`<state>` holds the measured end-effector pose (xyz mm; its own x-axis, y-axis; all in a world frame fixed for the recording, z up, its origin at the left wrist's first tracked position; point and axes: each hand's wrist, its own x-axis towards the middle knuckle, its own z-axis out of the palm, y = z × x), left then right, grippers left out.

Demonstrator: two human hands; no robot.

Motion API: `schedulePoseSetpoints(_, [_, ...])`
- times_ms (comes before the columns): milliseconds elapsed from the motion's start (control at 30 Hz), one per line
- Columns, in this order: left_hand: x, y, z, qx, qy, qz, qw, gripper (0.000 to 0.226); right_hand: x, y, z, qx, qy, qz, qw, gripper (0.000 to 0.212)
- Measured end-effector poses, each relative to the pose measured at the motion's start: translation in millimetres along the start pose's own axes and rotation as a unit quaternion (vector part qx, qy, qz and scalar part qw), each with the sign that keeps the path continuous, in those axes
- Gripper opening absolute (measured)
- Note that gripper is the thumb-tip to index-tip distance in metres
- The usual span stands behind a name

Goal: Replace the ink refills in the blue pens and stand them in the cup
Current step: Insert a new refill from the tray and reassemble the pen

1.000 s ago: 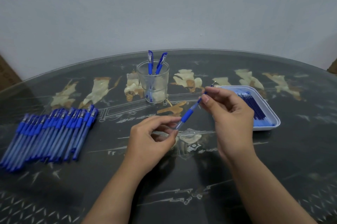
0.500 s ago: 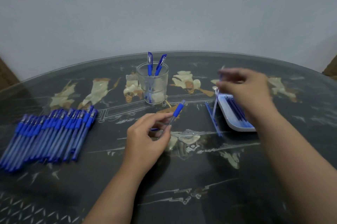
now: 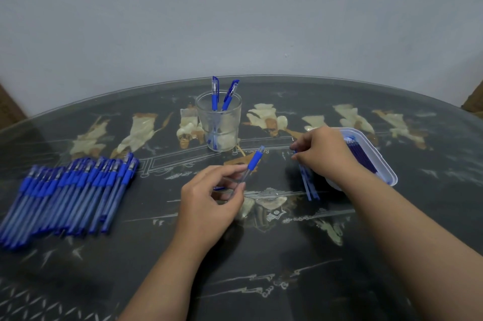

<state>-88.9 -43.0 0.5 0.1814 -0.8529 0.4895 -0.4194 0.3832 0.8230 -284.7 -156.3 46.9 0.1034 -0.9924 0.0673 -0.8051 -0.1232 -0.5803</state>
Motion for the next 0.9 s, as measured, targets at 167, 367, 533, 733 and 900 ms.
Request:
schedulePoseSetpoints(167, [0.0,-0.7,0.2,-0.001,0.002,0.000,1.000,0.036,2.5,5.2,6.5,-0.031,-0.006,-0.018,0.999,0.014])
schedulePoseSetpoints(367, [0.4,-1.3,0.9,-0.002,0.005,-0.002,1.000,0.035,3.4,6.6,9.4,-0.038,0.000,-0.031,0.999,0.016])
schedulePoseSetpoints(533, [0.2,-1.2,0.5,-0.003,0.004,-0.004,1.000,0.036,4.0,7.4,10.9,-0.042,-0.003,-0.035,0.998,0.022])
schedulePoseSetpoints(733, [0.1,0.6,-0.3,-0.004,-0.002,-0.006,1.000,0.036,6.0,8.2,12.2,-0.054,-0.010,-0.040,0.998,0.023])
schedulePoseSetpoints(900, [0.2,1.0,-0.1,-0.002,0.000,-0.005,1.000,0.035,7.3,10.1,14.6,-0.064,-0.011,-0.043,0.997,0.026])
